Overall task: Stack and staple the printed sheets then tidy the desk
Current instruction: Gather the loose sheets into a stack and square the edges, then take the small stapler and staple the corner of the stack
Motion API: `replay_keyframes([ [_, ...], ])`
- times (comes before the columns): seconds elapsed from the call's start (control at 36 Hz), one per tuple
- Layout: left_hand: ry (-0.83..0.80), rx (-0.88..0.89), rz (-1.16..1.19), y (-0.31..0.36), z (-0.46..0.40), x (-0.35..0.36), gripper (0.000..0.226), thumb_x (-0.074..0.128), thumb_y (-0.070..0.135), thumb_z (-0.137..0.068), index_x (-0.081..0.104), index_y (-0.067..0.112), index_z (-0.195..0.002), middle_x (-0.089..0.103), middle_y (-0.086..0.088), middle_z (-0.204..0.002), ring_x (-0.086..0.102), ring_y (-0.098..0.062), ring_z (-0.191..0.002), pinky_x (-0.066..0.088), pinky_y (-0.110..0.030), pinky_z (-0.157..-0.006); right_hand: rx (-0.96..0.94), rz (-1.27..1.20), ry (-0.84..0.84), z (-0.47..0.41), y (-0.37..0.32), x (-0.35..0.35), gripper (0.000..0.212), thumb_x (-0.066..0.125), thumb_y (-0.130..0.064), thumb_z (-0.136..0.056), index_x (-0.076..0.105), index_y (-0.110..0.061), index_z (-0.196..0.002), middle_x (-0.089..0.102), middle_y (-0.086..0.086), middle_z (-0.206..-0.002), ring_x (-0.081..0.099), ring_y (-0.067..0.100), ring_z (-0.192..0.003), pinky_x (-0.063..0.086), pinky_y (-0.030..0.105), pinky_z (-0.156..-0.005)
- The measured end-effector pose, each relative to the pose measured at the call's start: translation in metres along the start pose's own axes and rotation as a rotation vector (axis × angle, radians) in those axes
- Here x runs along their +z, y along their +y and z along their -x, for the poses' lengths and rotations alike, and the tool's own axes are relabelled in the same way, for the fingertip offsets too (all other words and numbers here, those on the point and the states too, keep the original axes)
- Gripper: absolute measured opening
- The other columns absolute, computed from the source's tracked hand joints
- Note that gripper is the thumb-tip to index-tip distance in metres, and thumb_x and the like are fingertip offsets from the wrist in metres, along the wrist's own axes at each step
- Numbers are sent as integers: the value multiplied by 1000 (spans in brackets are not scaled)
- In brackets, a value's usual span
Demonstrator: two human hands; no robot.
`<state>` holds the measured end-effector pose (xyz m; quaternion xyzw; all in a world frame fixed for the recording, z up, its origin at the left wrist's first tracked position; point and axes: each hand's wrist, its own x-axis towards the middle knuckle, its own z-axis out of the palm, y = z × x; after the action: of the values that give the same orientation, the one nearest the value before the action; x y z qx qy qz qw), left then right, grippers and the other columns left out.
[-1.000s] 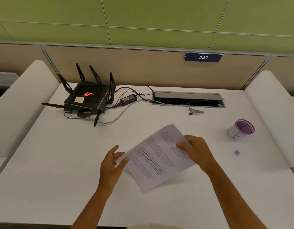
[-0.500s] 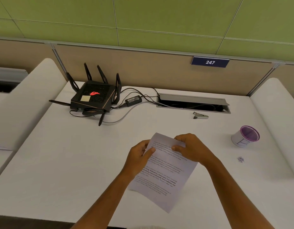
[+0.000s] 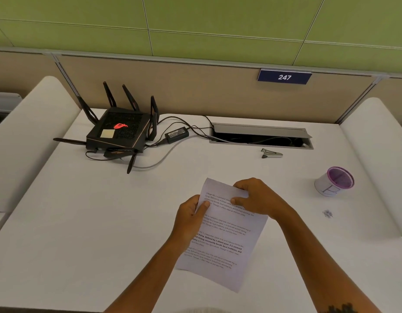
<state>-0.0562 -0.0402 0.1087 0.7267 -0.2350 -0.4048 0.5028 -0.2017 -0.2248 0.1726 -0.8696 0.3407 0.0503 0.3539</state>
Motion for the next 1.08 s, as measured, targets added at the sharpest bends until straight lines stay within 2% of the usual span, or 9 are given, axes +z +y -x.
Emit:
replay_keyframes([
  [0.08, 26, -17, 26, -4, -8, 4, 21, 58, 40, -107, 70, 23, -110, 80, 4, -102, 79, -21, -86, 69, -38, -76, -3, -12, 7, -8, 5, -1, 23, 75, -31, -94, 74, -18, -113, 73, -1, -105, 69, 13, -89, 59, 30, -79],
  [0.28, 49, -80, 52, -13, -28, 8, 24, 60, 49, -103, 71, 28, -109, 81, 8, -102, 80, -19, -87, 70, -41, -79, 79, -113, 79, -33, 35, 3, 29, 79, -36, -91, 72, -28, -117, 70, -12, -107, 66, 11, -97, 57, 31, -85],
  [0.36, 60, -92, 59, -20, -38, 8, 23, 60, 47, -105, 72, 27, -108, 81, 9, -101, 80, -17, -88, 69, -41, -79, 147, -217, 157, -43, 55, 1, 27, 81, -31, -90, 73, -26, -116, 74, -11, -97, 68, 11, -91, 53, 21, -77],
  [0.44, 68, -105, 64, -25, -49, 8, 20, 59, 39, -107, 73, 24, -107, 81, 9, -101, 80, -16, -90, 69, -39, -81, 231, -248, 260, -58, 82, -2, 24, 82, -26, -89, 74, -24, -112, 76, -9, -92, 69, 9, -82, 54, 21, -70],
  [0.56, 66, -122, 68, -33, -63, 7, 19, 60, 36, -107, 74, 24, -107, 82, 8, -104, 79, -15, -95, 68, -37, -84, 309, -142, 366, -84, 126, -13, 33, 82, -25, -88, 71, -23, -118, 76, -1, -110, 69, 15, -91, 54, 28, -83],
  [0.61, 48, -129, 71, -37, -69, 7, 18, 59, 34, -107, 75, 25, -109, 82, 8, -107, 79, -14, -97, 67, -38, -86, 344, -88, 402, -98, 144, -21, 44, 81, -25, -89, 67, -21, -130, 69, 2, -130, 66, 21, -110, 53, 33, -95],
  [0.69, 27, -137, 69, -40, -76, 9, 18, 59, 33, -108, 75, 28, -111, 82, 11, -106, 79, -11, -95, 67, -36, -85, 331, 14, 437, -117, 164, -33, 60, 81, -22, -90, 56, -16, -144, 53, 9, -152, 51, 30, -139, 45, 44, -114],
  [0.89, 5, -149, 11, -42, -93, 15, 18, 58, 36, -107, 74, 32, -114, 82, 10, -105, 79, -9, -93, 67, -31, -80, 361, 191, 377, -162, 193, -55, 77, 81, -32, -90, 42, -19, -155, 36, 9, -165, 34, 34, -151, 36, 55, -118],
  [1.08, -19, -164, -26, -42, -103, 22, 19, 57, 33, -108, 74, 29, -114, 81, 9, -106, 78, -11, -94, 64, -26, -76, 348, 326, 246, -190, 207, -62, 74, 75, -35, -94, 39, -20, -158, 36, 9, -165, 31, 34, -152, 32, 56, -119],
])
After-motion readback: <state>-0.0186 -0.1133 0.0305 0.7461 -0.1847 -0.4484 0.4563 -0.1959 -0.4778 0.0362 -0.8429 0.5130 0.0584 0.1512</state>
